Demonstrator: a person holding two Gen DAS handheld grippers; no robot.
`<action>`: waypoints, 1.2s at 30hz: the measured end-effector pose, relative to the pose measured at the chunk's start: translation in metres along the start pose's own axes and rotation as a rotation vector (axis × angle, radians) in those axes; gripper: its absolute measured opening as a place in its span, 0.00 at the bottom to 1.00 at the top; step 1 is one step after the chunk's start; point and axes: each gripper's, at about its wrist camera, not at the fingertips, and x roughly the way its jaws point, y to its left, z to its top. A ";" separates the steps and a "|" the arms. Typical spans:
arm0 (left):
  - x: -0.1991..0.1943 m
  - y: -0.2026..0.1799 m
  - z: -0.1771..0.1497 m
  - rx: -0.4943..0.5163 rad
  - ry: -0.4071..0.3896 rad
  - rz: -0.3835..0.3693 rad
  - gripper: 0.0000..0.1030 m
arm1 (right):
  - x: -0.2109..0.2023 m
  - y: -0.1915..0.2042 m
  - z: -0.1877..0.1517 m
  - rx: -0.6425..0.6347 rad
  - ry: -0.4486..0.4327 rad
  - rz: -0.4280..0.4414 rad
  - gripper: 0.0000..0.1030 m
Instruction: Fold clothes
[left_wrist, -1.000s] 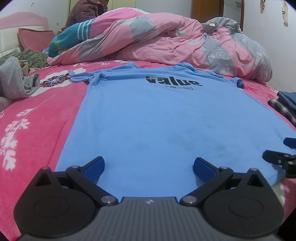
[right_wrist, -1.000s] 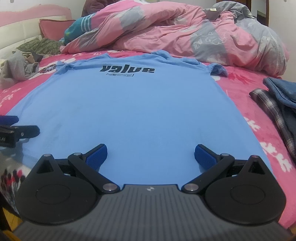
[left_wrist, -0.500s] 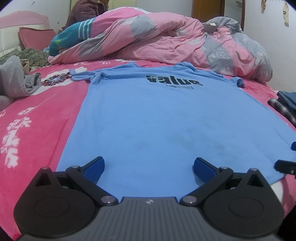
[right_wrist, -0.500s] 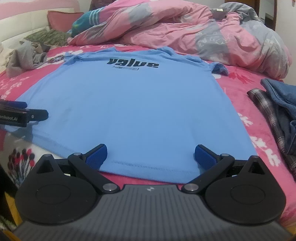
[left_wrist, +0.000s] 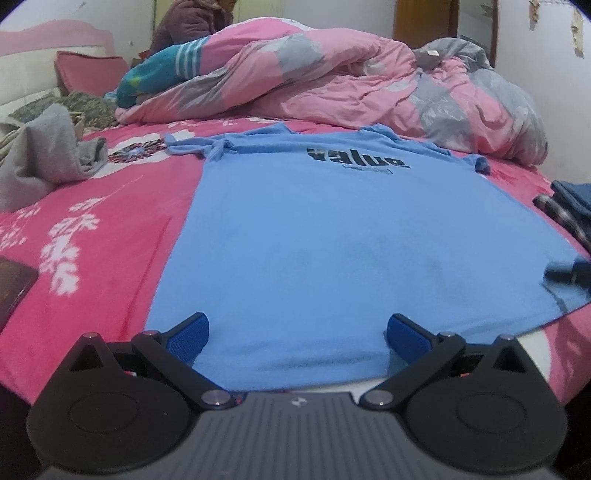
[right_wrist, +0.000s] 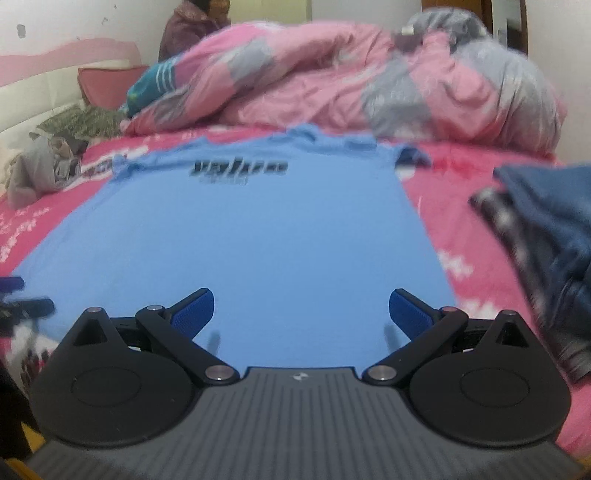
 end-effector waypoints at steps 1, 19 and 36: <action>-0.006 0.002 -0.001 -0.011 -0.012 0.000 1.00 | 0.003 0.000 -0.004 0.001 0.018 0.002 0.99; 0.008 0.016 0.151 0.030 -0.237 -0.056 1.00 | -0.048 -0.010 0.126 0.051 -0.255 0.238 0.97; 0.263 0.076 0.222 -0.196 -0.164 0.006 0.89 | 0.292 0.093 0.331 -0.084 -0.018 0.550 0.58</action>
